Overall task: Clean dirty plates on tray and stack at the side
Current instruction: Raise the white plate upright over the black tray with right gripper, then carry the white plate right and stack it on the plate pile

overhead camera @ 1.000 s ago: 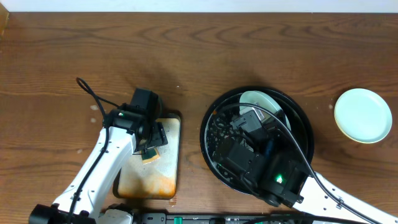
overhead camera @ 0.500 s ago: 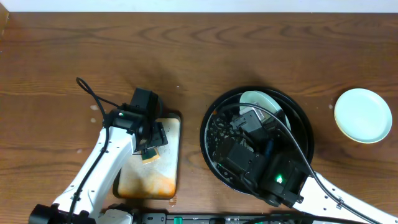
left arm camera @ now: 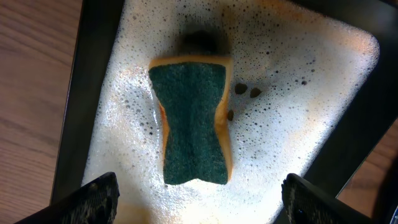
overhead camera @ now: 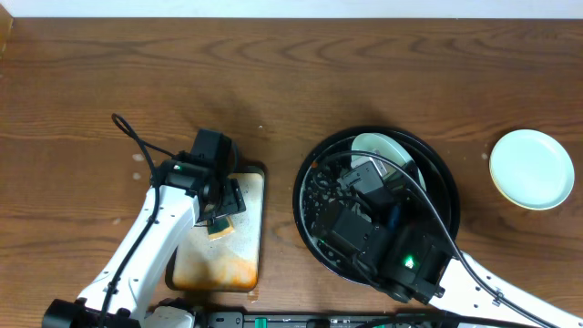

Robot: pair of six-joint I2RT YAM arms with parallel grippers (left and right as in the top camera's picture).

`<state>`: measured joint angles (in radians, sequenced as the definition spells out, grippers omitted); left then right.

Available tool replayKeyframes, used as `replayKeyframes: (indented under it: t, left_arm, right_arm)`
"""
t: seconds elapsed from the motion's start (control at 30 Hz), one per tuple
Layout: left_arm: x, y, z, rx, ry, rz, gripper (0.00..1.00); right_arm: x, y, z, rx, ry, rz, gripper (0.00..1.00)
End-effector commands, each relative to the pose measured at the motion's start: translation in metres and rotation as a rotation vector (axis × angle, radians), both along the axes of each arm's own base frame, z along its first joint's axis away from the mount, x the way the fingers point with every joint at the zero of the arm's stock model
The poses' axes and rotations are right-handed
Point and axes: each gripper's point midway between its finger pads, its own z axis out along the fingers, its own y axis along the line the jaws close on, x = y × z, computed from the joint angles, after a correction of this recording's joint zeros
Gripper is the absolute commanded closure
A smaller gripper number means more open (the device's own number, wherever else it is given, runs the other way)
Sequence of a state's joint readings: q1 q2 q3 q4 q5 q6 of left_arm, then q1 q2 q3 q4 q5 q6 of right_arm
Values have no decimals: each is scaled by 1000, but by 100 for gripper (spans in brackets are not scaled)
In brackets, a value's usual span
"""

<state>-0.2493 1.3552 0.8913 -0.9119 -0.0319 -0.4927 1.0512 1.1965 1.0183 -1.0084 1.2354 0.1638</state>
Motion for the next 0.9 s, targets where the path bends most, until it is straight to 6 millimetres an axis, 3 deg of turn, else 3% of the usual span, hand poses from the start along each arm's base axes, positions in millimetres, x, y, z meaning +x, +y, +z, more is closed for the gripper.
replayKeyframes:
  t: [0.0, 0.23, 0.4, 0.67, 0.87]
  left_arm:
    - [-1, 2, 2, 4, -8, -4, 15]
    - [-1, 2, 2, 4, -8, -4, 16]
    - [-1, 2, 2, 4, -8, -4, 15]
    - [-1, 2, 2, 4, -8, -4, 15]
    - [-1, 2, 2, 4, -8, -4, 15]
  right_arm:
    - [3, -6, 11, 26, -43, -33, 99]
    - [10, -17, -18, 201, 83, -101, 99]
    - [23, -44, -43, 365, 191, -226, 99]
    - [42, -106, -78, 782, 329, -464, 99]
    - [52, -178, -77, 1178, 241, -613, 99]
